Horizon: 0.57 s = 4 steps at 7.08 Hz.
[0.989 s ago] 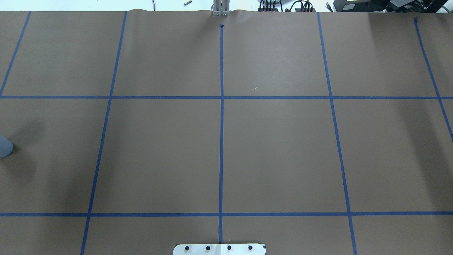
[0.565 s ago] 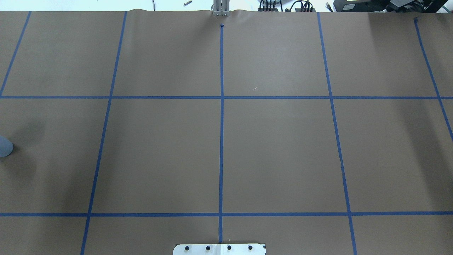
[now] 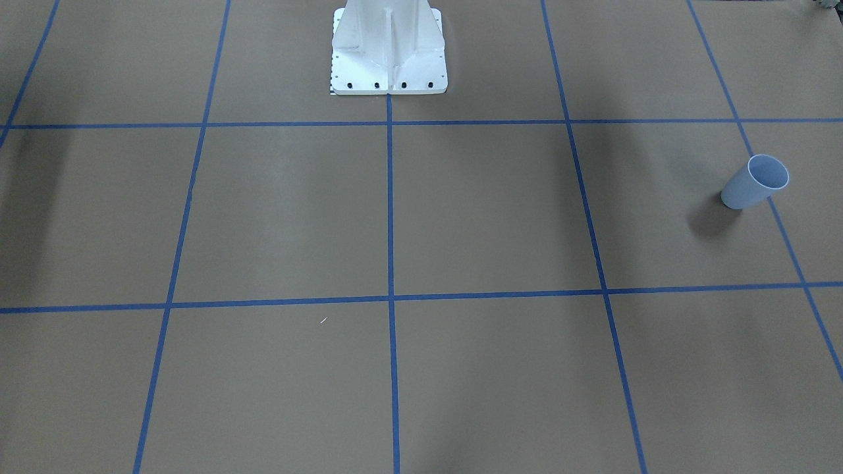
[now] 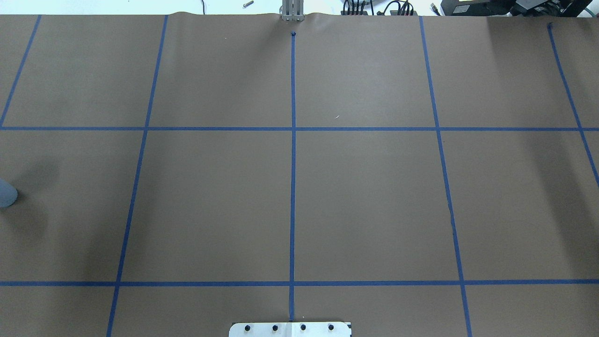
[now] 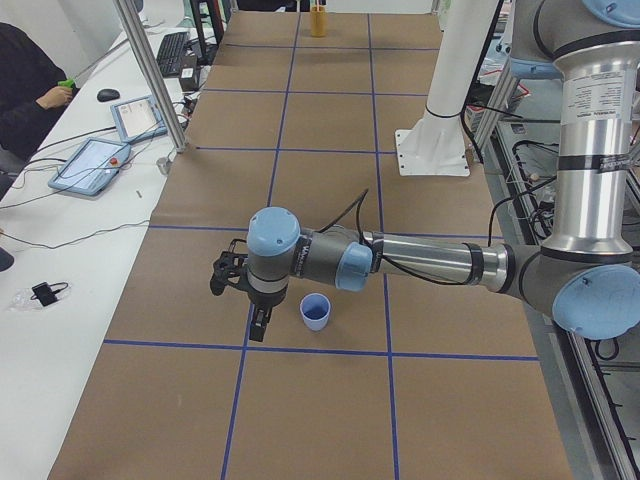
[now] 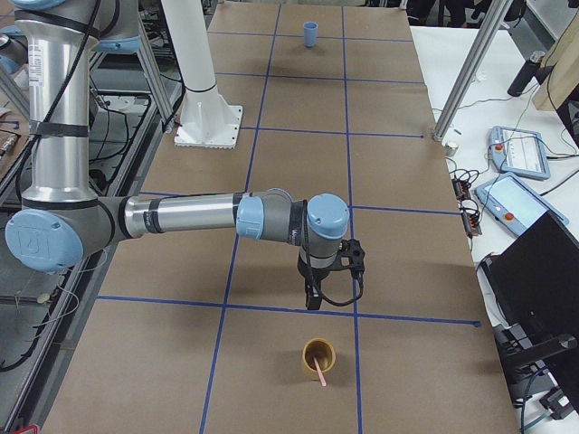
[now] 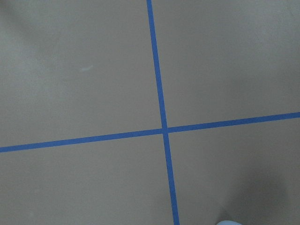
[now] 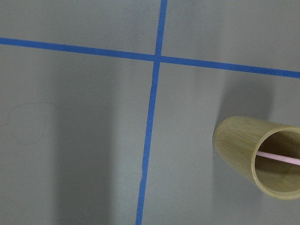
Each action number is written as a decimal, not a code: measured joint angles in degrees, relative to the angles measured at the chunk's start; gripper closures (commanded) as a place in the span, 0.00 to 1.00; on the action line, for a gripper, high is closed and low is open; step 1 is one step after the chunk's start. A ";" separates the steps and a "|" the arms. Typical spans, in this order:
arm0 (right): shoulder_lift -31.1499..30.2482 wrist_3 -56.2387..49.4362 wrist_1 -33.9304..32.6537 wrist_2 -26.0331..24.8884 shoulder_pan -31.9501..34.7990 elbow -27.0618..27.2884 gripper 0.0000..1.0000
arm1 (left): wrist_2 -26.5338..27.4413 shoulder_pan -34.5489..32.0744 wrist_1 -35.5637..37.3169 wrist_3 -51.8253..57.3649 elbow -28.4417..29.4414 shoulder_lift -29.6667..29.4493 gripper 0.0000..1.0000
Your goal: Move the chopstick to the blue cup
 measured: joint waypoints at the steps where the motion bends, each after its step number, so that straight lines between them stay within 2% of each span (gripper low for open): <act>1: 0.00 0.00 -0.02 0.06 0.00 -0.01 0.00 | -0.01 0.00 0.02 -0.02 -0.04 0.06 0.02; 4: 0.01 0.00 -0.03 0.63 0.00 0.15 0.00 | -0.54 2.14 -0.23 -0.53 -0.61 0.33 0.02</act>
